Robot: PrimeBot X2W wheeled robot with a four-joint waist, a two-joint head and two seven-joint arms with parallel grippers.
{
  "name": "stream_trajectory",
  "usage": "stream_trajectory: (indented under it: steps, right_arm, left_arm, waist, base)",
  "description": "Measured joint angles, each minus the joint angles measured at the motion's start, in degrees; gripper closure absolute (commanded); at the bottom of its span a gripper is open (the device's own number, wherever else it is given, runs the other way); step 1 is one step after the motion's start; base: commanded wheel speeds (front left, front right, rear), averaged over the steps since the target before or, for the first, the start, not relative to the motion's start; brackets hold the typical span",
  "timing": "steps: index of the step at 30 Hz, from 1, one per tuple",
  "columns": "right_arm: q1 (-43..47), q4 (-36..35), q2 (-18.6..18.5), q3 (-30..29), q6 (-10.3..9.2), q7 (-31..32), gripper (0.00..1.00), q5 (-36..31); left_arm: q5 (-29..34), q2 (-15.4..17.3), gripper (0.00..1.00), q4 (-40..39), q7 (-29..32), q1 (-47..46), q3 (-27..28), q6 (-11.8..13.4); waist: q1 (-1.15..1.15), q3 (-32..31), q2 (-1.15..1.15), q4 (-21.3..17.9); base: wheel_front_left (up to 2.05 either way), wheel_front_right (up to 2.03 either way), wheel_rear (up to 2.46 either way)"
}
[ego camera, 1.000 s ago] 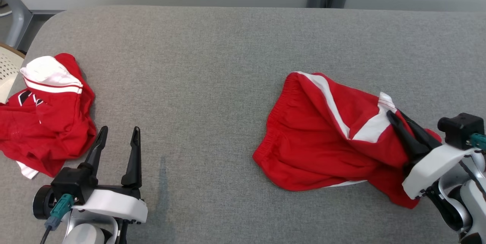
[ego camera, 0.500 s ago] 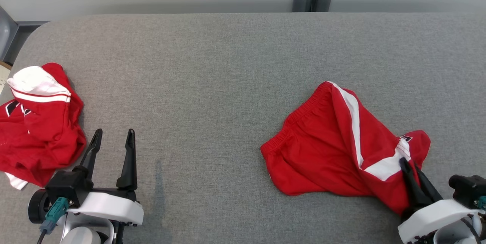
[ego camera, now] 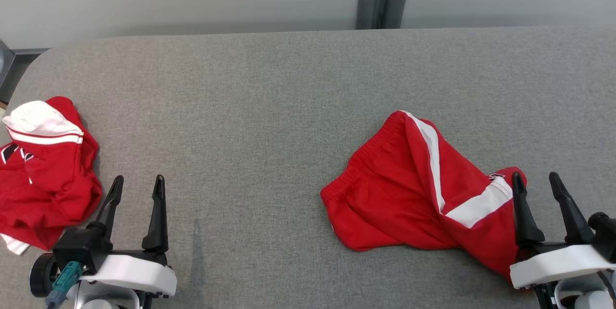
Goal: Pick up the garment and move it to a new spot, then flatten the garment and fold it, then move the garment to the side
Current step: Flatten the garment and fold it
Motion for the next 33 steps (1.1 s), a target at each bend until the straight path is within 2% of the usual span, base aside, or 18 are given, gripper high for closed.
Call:
stream_trajectory:
  steps: [6, 12, 25, 29, 33]
  right_arm:
    - [-0.2, -5.8, 0.4, 0.2, 0.0, 1.7, 0.0, -4.9]
    - [2.1, -10.3, 0.9, 1.8, 0.0, 4.9, 0.0, -6.2]
    - [3.2, -12.7, 1.6, 2.5, 0.0, 6.6, 0.0, -5.9]
    - [2.9, -13.2, 1.7, 2.5, 0.0, 6.8, 0.0, -5.8]
    - [1.6, -13.8, 1.7, 2.4, 0.0, 6.9, 0.0, -5.8]
  left_arm:
    - [0.0, 0.3, 0.0, -0.6, 0.2, 1.8, 0.0, 0.7]
    - [-0.1, 0.3, 0.0, -1.5, 0.9, 3.8, -0.5, 1.2]
    - [-0.4, 0.8, 0.0, -3.5, 2.4, 3.7, -1.5, 1.6]
    - [-0.3, 0.9, 0.0, -4.7, 4.3, -0.5, -3.7, -0.3]
    - [0.7, -0.3, 0.0, -4.6, 8.3, -9.0, -8.0, -3.7]
  waist:
    - [0.0, -1.7, 0.0, -0.9]
    - [0.0, -3.6, 0.0, -1.3]
    - [0.0, -2.5, 0.0, -0.9]
    - [0.0, -1.3, 0.0, -0.8]
    - [0.0, 0.6, 0.0, -1.0]
  base:
    - [0.0, 0.0, 0.0]
    - [0.0, 0.0, 0.0]
    - [0.0, 0.0, 0.0]
    - [0.0, 0.0, 0.0]
    - [0.0, 0.0, 0.0]
